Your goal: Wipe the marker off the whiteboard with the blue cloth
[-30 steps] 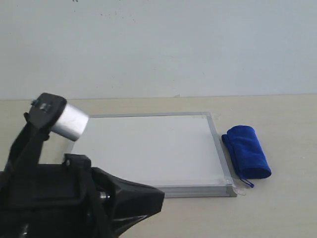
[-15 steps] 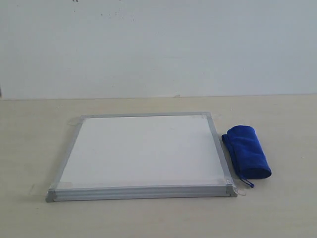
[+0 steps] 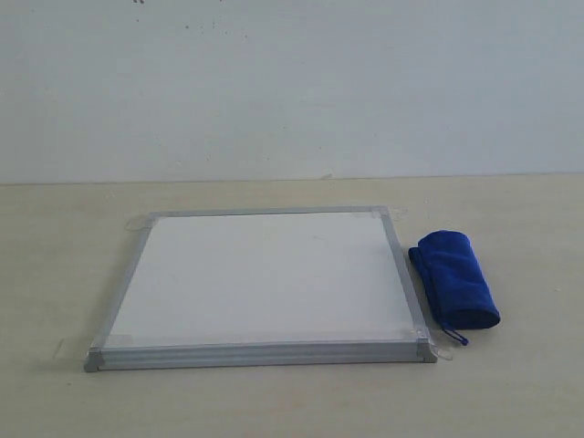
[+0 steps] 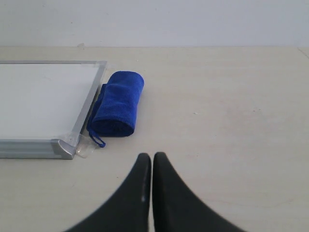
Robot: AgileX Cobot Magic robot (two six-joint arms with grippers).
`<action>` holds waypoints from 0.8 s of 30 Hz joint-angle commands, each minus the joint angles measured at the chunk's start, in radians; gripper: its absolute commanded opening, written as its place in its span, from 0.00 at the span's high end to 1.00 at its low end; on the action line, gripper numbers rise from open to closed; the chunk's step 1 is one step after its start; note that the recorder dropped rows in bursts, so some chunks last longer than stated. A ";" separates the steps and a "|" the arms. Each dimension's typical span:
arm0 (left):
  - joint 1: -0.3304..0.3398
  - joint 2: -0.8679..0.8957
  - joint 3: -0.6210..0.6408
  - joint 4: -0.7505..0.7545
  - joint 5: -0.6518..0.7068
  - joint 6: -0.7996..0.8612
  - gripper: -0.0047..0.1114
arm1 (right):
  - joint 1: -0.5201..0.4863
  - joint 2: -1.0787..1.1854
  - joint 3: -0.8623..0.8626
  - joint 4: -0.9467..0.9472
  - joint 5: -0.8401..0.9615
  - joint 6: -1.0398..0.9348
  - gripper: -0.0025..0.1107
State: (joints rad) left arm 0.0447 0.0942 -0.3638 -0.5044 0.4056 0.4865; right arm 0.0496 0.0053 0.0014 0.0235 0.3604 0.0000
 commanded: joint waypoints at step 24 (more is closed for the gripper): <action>0.009 -0.040 0.335 0.014 -0.369 0.107 0.93 | -0.005 -0.005 -0.001 -0.005 -0.005 0.000 0.97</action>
State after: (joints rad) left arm 0.0510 0.0598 -0.0527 -0.4907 0.0600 0.6308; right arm 0.0496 0.0053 0.0014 0.0235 0.3604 0.0000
